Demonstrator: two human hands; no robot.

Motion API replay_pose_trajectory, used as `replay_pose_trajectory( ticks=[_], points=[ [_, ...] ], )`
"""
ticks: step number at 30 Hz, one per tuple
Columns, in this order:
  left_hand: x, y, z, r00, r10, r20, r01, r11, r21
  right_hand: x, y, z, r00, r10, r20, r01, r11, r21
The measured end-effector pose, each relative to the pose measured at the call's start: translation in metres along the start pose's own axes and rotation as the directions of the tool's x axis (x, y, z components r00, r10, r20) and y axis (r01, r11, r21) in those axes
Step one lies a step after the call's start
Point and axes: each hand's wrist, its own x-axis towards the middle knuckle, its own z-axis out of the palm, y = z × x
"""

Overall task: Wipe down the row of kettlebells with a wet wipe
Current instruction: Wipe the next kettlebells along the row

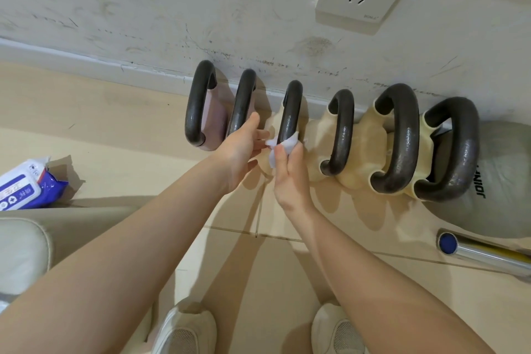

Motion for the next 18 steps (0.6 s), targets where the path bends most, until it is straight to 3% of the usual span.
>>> replay_pose_trajectory(
  ticks=[3,5,7,11,15,18],
  points=[
    [-0.004,0.002,0.003,1.0,0.003,-0.012,-0.003,1.0,0.01,-0.002,0.019,0.001,1.0,-0.03,0.003,0.03,0.98,-0.199],
    [-0.006,0.002,0.006,1.0,0.016,-0.007,-0.015,0.999,0.032,0.003,0.026,-0.007,0.995,-0.05,0.084,0.077,0.927,-0.366],
    [-0.009,0.002,0.007,0.999,0.034,-0.015,-0.033,0.997,0.062,0.008,0.028,-0.009,0.994,-0.049,0.103,0.087,0.906,-0.413],
    [-0.013,-0.001,0.004,0.997,0.072,-0.031,-0.068,0.991,0.115,0.005,0.017,0.006,0.999,0.035,-0.037,-0.04,0.989,-0.143],
    [-0.011,-0.007,0.005,0.997,0.068,-0.02,-0.066,0.994,0.086,-0.003,-0.012,-0.001,0.992,0.122,0.032,-0.125,0.984,0.128],
    [-0.009,-0.01,0.011,0.997,0.054,0.055,-0.056,0.997,0.046,-0.004,-0.039,-0.007,0.994,0.113,-0.01,-0.107,0.965,0.24]
  ],
)
